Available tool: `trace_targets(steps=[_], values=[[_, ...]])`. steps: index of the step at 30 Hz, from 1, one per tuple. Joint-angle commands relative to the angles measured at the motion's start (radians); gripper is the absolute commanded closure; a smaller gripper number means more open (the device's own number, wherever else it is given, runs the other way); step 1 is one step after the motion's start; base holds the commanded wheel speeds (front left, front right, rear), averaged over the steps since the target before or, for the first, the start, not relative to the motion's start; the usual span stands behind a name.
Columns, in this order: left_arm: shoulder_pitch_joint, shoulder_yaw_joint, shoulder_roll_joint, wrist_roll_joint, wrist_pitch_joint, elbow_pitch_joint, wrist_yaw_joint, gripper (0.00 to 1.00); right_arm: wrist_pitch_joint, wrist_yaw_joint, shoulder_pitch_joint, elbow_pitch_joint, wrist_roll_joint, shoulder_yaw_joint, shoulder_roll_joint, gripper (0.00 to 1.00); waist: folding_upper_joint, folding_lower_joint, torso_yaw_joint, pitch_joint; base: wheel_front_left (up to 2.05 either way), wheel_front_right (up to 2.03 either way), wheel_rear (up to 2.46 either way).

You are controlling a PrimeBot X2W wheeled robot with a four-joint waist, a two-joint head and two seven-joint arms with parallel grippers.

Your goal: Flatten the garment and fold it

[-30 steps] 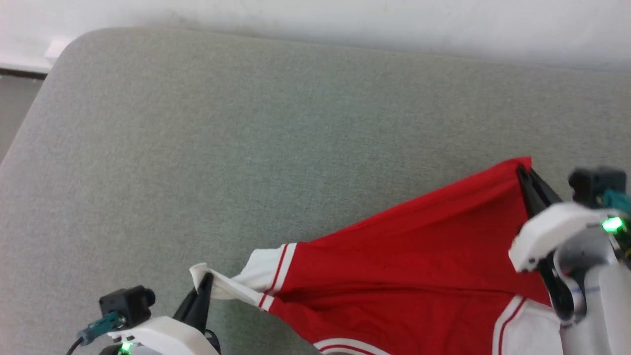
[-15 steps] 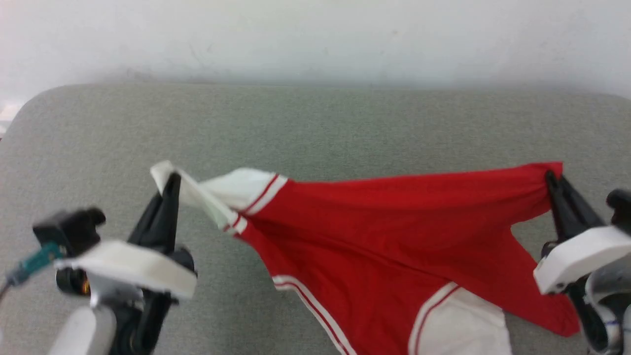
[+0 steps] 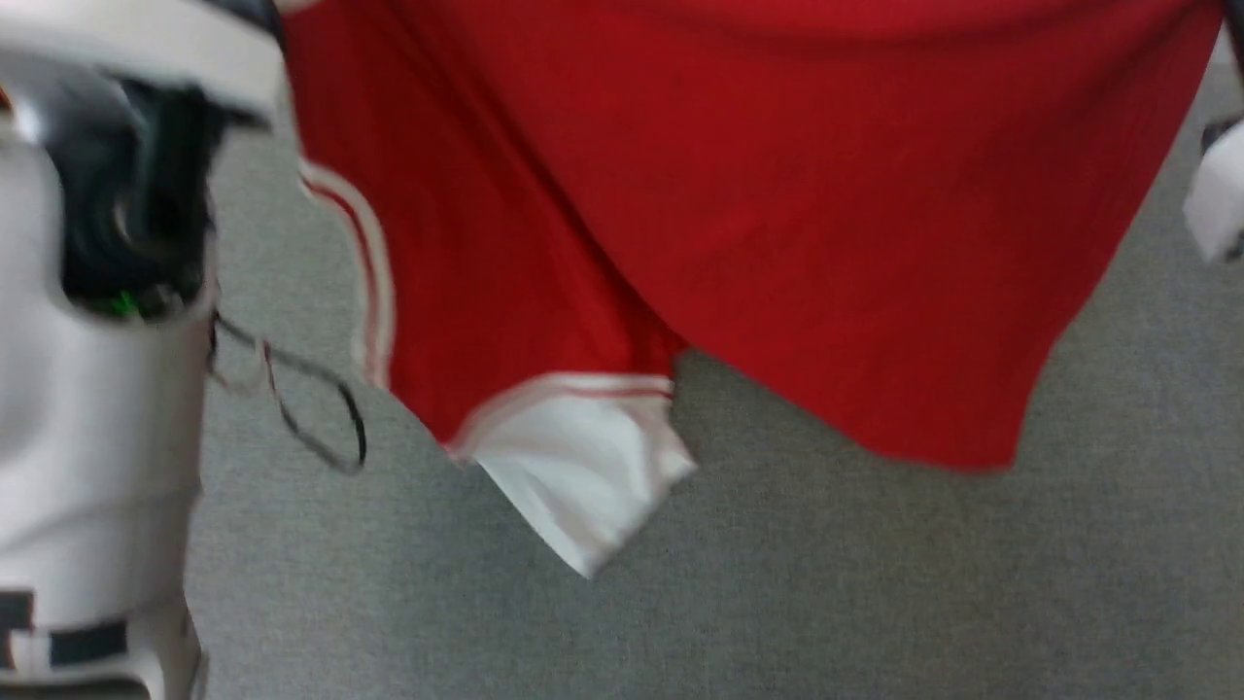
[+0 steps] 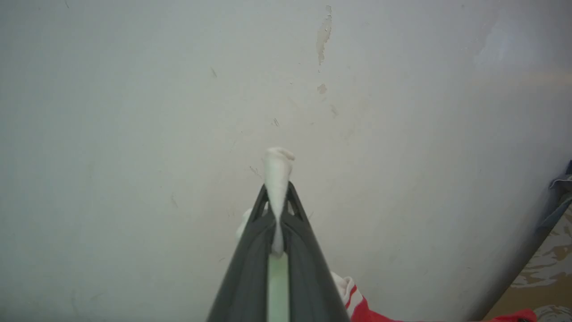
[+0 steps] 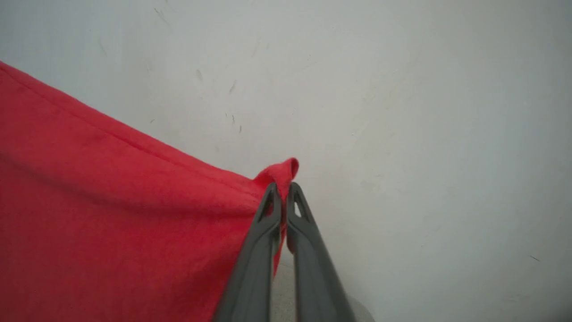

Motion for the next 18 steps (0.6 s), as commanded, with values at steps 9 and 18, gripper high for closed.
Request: trace_targets(steps=[9, 18], values=[[-0.481, 0.045, 0.025, 0.078, -0.068, 0.186, 0.020, 1.00, 0.000, -0.001, -0.479, 0.202, -0.037, 0.143, -0.051, 1.00, 0.0000, -0.0003, -0.063, 0.300, 0.00, 0.00, 0.00], [-0.752, 0.086, 0.046, 0.119, -0.254, 0.327, -0.051, 1.00, -0.144, -0.001, -0.736, 0.395, -0.142, 0.123, 0.036, 1.00, 0.0000, -0.0003, -0.076, 0.357, 0.00, 0.00, 0.00]])
